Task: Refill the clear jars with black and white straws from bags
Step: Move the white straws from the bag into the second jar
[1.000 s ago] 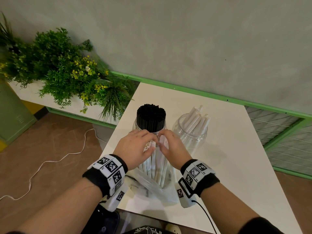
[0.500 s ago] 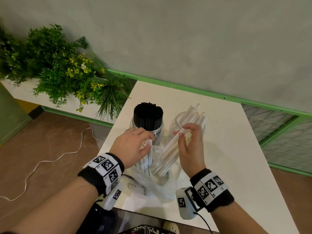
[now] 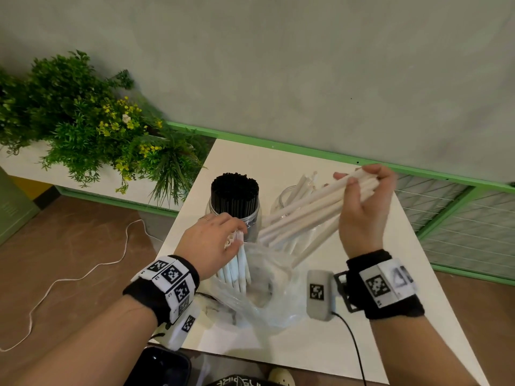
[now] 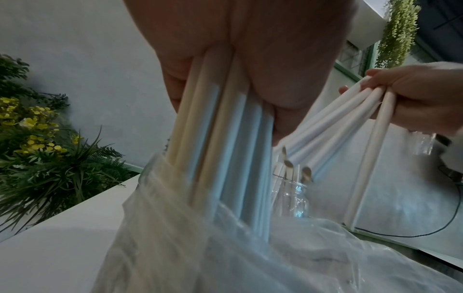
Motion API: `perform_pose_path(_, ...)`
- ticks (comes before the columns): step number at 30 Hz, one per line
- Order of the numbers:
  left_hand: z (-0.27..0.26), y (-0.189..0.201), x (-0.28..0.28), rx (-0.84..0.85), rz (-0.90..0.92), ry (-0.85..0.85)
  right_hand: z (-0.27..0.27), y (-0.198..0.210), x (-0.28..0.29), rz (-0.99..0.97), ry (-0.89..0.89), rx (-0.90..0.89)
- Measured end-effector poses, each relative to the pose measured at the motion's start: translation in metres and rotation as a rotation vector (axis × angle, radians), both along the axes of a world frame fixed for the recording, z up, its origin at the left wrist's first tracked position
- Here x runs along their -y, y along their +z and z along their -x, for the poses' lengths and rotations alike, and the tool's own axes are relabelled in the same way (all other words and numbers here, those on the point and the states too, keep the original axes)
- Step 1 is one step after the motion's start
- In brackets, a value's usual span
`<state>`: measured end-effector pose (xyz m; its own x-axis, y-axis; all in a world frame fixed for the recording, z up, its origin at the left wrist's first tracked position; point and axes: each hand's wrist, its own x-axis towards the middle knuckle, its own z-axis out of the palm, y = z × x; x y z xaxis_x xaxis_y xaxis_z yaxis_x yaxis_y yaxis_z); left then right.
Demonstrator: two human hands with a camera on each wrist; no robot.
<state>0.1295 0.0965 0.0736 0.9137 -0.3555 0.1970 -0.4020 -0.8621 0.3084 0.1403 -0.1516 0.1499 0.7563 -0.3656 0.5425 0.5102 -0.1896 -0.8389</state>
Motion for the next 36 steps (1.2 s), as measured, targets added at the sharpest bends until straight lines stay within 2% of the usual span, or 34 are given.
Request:
perform_pose_path(3, 0.0, 0.001, 0.0, -0.001, -0.008, 0.001, -0.016, 0.018, 0.018, -0.112, -0.122, 0.075)
perform_pose_path(6, -0.001, 0.001, 0.001, -0.02, -0.02, 0.009, -0.026, 0.028, 0.015, -0.116, -0.209, 0.156)
perform_pose_path(15, -0.001, -0.002, 0.001, -0.015, 0.003, 0.026, -0.046, 0.032, -0.001, 0.09, -0.215, 0.368)
perform_pose_path(22, 0.0, -0.001, 0.001, -0.01, -0.002, 0.031, -0.046, -0.011, 0.009, 0.185, -0.225, 0.241)
perform_pose_path(25, -0.001, -0.002, 0.001, -0.016, 0.003, 0.039, -0.044, -0.016, 0.016, 0.183, -0.21, 0.274)
perform_pose_path(30, -0.005, -0.002, 0.003, -0.032, -0.021, 0.041, -0.051, -0.019, 0.013, 0.294, -0.104, 0.318)
perform_pose_path(36, -0.006, -0.002, 0.006, -0.026, -0.011, 0.04, -0.076, -0.048, 0.0, 0.471, -0.092, 0.185)
